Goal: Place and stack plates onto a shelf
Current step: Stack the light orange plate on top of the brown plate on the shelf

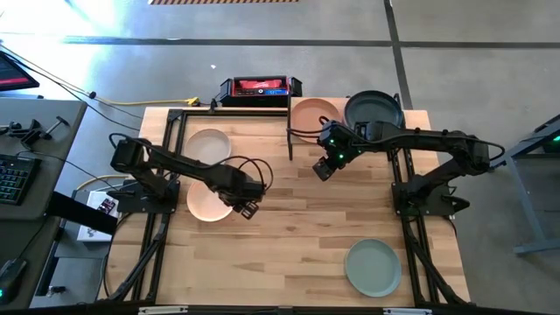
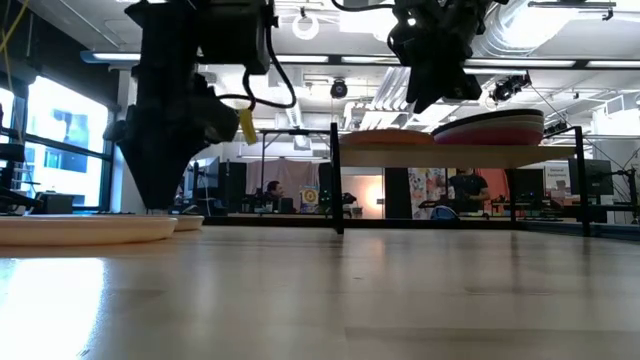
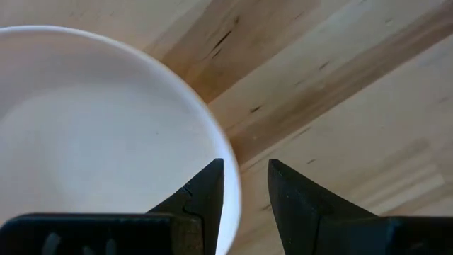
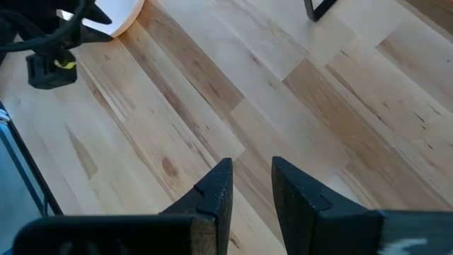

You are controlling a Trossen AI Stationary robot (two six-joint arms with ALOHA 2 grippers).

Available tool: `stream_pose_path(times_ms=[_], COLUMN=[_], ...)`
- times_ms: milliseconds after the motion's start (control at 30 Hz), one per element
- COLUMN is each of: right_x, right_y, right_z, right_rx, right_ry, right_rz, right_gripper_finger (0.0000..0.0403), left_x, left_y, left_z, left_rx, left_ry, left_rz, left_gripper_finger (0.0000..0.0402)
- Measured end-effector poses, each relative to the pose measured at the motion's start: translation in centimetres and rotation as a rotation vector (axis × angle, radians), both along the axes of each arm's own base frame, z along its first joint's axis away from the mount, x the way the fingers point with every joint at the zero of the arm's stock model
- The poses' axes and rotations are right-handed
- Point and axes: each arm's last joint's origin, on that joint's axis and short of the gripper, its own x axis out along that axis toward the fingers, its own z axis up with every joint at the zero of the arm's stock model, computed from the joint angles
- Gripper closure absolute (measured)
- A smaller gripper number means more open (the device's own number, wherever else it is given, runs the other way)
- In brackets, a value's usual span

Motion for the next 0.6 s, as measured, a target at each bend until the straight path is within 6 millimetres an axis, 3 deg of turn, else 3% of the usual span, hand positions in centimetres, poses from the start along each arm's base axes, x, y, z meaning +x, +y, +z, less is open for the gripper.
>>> stream_pose_path(times_ms=[600], right_x=[0.0], right_y=[0.0], right_z=[0.0], right_rx=[0.003], right_ry=[0.004], right_rz=[0.001], right_gripper_finger=[0.0324], left_x=[0.6], left_y=[0.0], left_z=[-2.5], left_rx=[0.006], left_ry=[0.088], left_rz=[-0.049], left_gripper_finger=[0.0306])
